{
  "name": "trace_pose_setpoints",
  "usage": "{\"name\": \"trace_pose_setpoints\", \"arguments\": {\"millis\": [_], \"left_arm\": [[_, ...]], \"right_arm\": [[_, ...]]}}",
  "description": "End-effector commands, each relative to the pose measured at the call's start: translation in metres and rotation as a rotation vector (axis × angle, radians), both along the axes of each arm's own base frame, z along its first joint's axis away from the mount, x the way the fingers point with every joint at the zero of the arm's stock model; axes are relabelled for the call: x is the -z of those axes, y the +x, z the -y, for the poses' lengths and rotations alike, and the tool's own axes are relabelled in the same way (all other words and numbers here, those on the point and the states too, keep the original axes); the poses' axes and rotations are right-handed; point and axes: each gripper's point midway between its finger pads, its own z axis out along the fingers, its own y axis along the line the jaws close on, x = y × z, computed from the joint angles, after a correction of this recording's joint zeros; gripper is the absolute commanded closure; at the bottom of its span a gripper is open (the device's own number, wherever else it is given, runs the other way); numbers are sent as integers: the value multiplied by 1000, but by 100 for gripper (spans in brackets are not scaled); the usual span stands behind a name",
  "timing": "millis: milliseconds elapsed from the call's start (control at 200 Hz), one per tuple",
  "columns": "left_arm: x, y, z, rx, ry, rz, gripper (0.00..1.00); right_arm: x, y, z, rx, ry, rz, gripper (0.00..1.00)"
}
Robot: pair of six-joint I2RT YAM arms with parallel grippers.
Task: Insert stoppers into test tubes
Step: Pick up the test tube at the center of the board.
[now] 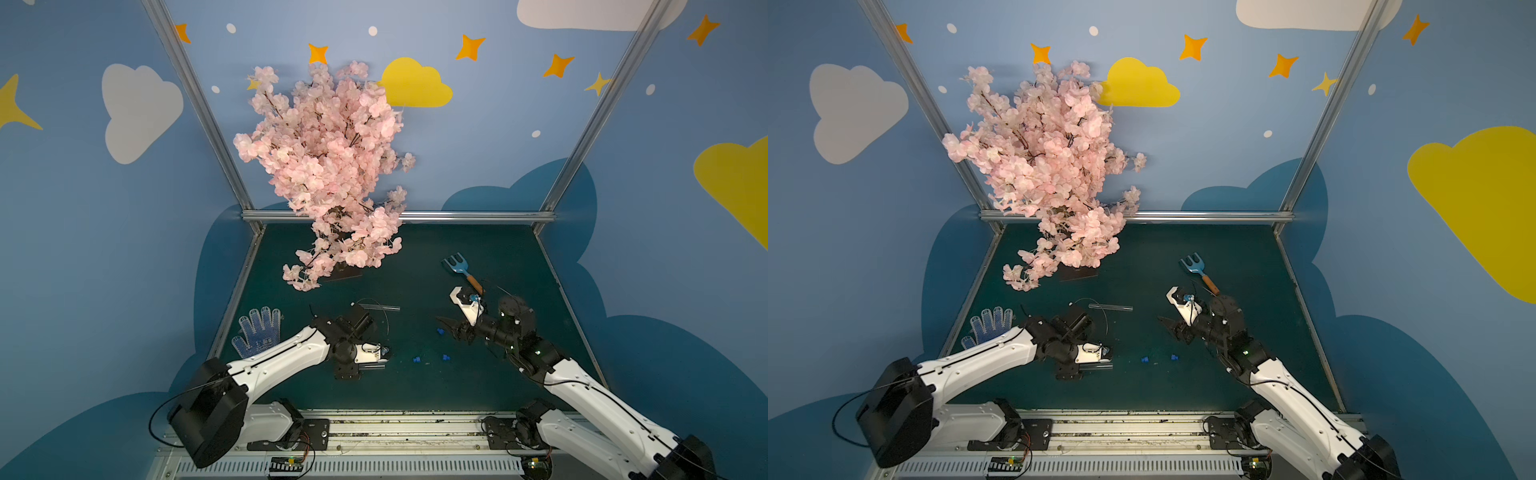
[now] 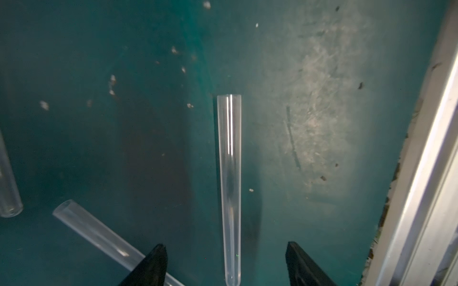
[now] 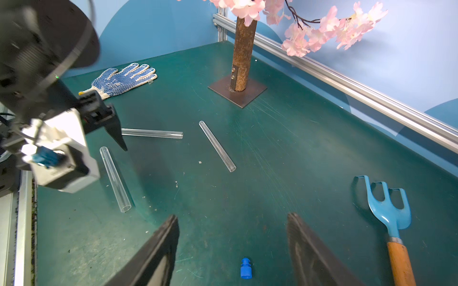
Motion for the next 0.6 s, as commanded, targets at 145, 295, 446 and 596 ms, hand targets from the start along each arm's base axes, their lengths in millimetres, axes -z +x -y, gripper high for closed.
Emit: {"name": "trace_pose_setpoints", "arguments": {"millis": [145, 295, 446, 596], "left_arm": [[24, 11, 6, 32, 67, -49, 30], [31, 13, 11, 33, 52, -52, 38], [34, 9, 11, 34, 49, -79, 50], [33, 10, 12, 27, 36, -85, 60]], "right_arm": [[-6, -4, 8, 27, 1, 31, 30], [-6, -3, 10, 36, -8, 40, 30], [-4, -3, 9, 33, -14, 35, 30], [-3, -3, 9, 31, -18, 32, 30]]}}
